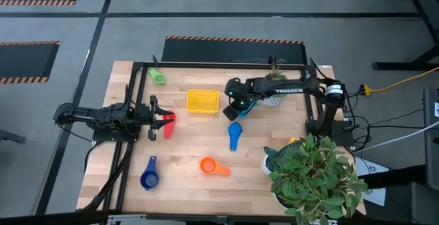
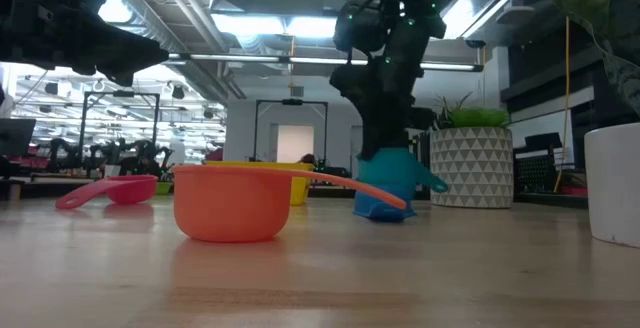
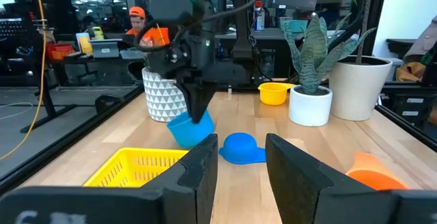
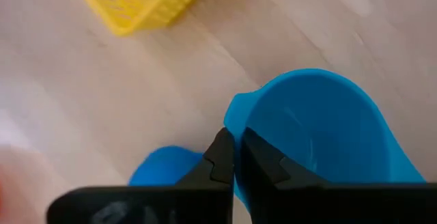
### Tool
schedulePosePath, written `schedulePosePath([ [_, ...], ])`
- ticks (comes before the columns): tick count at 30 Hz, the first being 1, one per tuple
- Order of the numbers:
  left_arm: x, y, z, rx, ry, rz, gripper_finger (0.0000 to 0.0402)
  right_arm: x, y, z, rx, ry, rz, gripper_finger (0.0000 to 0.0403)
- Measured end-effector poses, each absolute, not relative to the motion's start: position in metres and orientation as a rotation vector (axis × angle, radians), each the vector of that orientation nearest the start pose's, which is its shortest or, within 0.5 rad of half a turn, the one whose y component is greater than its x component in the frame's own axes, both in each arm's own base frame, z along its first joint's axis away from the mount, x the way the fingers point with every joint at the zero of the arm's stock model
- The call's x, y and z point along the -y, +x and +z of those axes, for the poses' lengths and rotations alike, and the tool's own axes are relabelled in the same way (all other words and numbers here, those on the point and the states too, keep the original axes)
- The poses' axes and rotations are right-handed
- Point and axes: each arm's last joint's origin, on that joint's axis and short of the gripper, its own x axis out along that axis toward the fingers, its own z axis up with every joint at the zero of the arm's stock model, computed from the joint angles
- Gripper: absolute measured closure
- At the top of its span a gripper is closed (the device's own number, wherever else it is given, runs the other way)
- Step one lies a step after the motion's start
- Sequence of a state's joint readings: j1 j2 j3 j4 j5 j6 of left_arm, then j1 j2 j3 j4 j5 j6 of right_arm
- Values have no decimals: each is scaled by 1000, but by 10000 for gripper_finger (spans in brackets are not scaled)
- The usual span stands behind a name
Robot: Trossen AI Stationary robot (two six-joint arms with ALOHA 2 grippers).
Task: Nest measuring cups in basket
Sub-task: Prepare the light blue measuring cup
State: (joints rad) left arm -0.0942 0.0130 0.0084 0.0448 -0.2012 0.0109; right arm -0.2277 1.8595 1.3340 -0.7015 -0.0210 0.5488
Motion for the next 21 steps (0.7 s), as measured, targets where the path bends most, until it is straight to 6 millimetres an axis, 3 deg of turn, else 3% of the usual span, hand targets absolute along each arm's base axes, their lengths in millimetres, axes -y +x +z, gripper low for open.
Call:
schedulePosePath([
  [11,3,97,170,39,5,107,285,86,361,186,-1033,667,-680,385],
  [21,3,97,170,39,5,107,285,87,363,187,-1006,659,-679,353],
])
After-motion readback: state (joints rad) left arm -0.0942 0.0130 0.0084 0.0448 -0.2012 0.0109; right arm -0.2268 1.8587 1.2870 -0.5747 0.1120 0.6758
